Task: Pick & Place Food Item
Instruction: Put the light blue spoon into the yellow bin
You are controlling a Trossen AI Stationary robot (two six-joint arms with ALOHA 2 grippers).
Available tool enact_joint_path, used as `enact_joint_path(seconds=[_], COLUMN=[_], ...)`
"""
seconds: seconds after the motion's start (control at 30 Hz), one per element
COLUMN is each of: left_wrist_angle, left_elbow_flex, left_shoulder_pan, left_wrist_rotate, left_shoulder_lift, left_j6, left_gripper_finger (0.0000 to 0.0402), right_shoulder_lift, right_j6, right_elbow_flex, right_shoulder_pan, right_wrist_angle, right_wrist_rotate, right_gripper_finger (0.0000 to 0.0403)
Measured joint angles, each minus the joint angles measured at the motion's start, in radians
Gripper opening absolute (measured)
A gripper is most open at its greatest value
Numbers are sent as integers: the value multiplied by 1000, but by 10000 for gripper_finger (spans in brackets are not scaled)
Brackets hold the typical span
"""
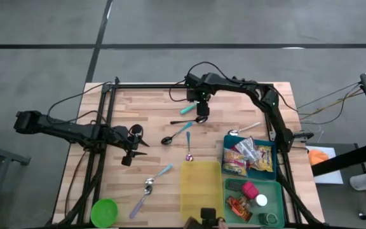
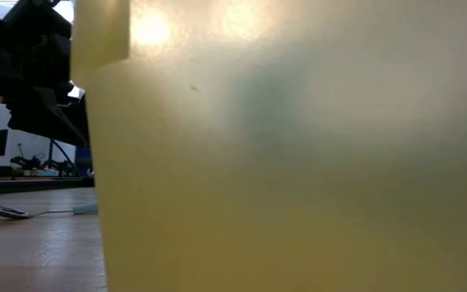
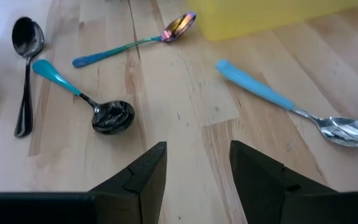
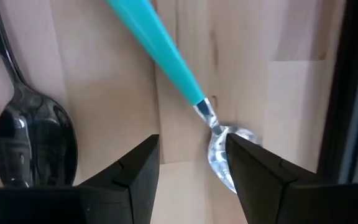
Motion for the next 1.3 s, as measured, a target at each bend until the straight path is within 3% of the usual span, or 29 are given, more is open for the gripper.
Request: enact_joint_path(seconds=[0.2, 0.5, 0.67, 0.8, 1.03, 1.17, 1.3], left_wrist_angle=[-12, -17, -33, -57, -88, -88, -88], left_elbow_flex=[0, 0, 0, 0, 0, 0, 0], left_shoulder_pan=[0, 0, 0, -1, -1, -1, 0], left_wrist_rotate=[0, 0, 1, 14, 19, 19, 19], left_shoulder_lift=[0, 0, 0, 0, 0, 0, 0], left_j6=[0, 0, 0, 0, 0, 0, 0], left_gripper_finger=[174, 174, 174, 174, 174, 174, 174], right_shoulder_lift=[0, -33, -37, -42, -107, -176, -286], right_j6=[78, 599, 677, 717, 819, 853, 890], right_elbow_flex=[-9, -1, -9, -10, -28, -131, -335], right_shoulder_pan=[11, 17, 51, 96, 194, 238, 262], right_wrist_angle=[0, -33, 6, 18, 31, 155, 427], right_wrist_rotate=[-1, -8, 6, 59, 255, 303, 353], right_gripper_finger=[182, 182, 182, 182, 182, 182, 182])
